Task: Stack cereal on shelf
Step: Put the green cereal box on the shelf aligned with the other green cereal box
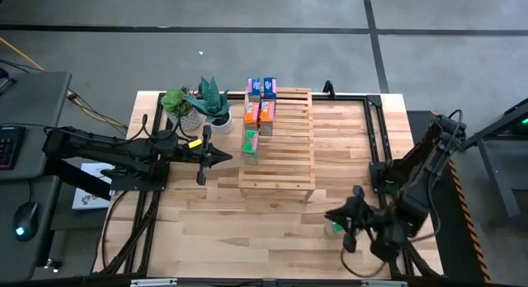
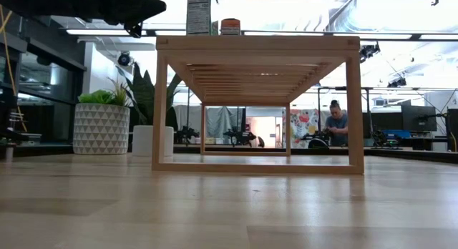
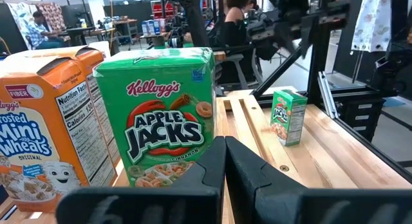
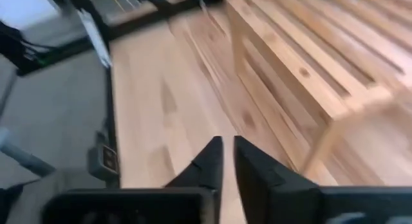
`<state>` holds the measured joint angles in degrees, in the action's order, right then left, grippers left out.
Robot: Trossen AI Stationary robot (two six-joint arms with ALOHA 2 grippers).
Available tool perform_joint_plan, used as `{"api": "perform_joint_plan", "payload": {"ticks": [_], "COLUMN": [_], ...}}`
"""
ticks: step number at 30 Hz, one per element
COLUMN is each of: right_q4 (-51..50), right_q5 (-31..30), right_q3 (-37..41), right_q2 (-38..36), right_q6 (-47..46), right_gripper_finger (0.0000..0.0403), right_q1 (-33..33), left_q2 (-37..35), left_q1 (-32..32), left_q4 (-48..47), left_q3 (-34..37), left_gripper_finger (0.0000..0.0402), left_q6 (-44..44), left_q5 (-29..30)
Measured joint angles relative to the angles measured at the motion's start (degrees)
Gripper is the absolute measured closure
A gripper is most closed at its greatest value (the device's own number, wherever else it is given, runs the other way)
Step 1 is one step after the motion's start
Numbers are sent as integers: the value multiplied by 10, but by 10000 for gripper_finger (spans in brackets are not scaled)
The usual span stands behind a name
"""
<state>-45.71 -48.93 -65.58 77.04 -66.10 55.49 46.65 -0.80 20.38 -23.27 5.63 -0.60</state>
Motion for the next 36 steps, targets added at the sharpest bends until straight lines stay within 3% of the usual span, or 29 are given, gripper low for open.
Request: {"api": "perform_joint_plan", "payload": {"ticks": [6,10,13,17,20,25,29,36], "right_q4": [-32,-30,-43,-88,-95,-105,-108,-104], "right_q5": [139,263,348,427,439,387,422,448], "right_q3": [0,0,0,0,0,0,0,0], "right_q2": [-40,-69,-79,-74,-69,-39,-2,42], "right_q6": [23,31,18,12,14,94,172,183], "right_gripper_finger": [250,177,148,142,141,141,141,141], "right_q1": [-66,-100,-111,-110,-110,-103,-99,-100], "left_q2": [0,0,0,0,0,0,0,0], "left_q1": [0,0,0,0,0,0,0,0], "left_q4": [0,0,0,0,0,0,-1,0], "left_q3": [0,0,0,0,0,0,0,0], "left_gripper_finger": [401,401,401,401,401,401,401,401], "left_q6": [0,0,-1,-9,-9,-9,-9,-9], "left_q5": [0,0,0,0,0,0,0,0]}}
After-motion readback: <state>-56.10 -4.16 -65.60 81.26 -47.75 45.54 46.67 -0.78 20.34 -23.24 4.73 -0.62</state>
